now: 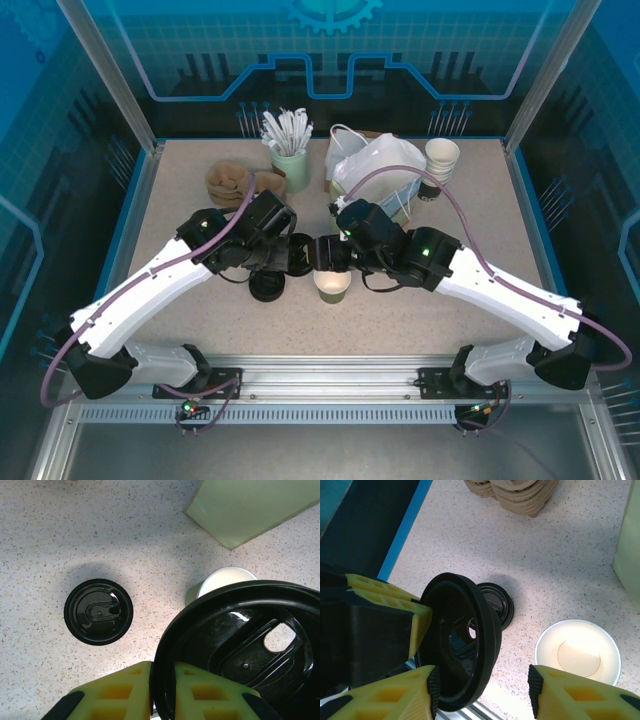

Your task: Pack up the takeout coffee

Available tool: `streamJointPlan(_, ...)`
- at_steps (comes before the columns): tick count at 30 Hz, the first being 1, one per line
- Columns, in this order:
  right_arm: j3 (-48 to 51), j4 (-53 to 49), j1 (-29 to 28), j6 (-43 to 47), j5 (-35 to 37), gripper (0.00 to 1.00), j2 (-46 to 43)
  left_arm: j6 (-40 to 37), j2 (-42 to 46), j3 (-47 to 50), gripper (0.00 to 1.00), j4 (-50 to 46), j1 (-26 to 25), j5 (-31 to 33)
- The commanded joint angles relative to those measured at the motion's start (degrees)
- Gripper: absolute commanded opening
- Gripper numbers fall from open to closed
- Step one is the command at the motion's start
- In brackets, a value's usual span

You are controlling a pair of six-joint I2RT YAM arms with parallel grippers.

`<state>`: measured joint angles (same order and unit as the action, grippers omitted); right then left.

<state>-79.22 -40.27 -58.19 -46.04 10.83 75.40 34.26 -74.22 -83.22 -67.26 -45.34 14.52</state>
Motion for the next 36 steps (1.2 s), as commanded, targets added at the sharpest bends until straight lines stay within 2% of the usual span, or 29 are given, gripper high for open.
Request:
streamJointPlan(1,-2.12,-1.61,-0.08,1.57,-1.10,0.51,1.39,0.88,0.08,-2.25,0.17,-1.29,-0.60,-0.82)
streamJointPlan(13,-2.16,-0.74,0.80,1.59,-3.33,0.41,3.79,0.46,0.21,-2.81,0.17,-1.47,-0.72,-1.25)
streamJointPlan(24,-1.81,-0.74,2.38,1.04,-5.29,0.15,4.32,-1.17,0.70,-2.96,0.18,0.88,-0.89,-3.44)
streamJointPlan(29,-1.33,-1.91,3.25,0.85,-5.25,0.01,3.66,-2.86,3.99,-2.01,0.25,5.60,-0.93,-5.24)
streamJointPlan(33,-0.44,-2.90,4.41,0.51,-5.87,0.00,2.74,-5.29,7.12,-1.05,0.43,9.13,-0.89,-5.78)
streamJointPlan(36,-0.15,-4.47,5.58,0.27,-7.06,0.00,2.11,-8.57,9.69,0.08,0.52,12.10,-0.92,-5.80)
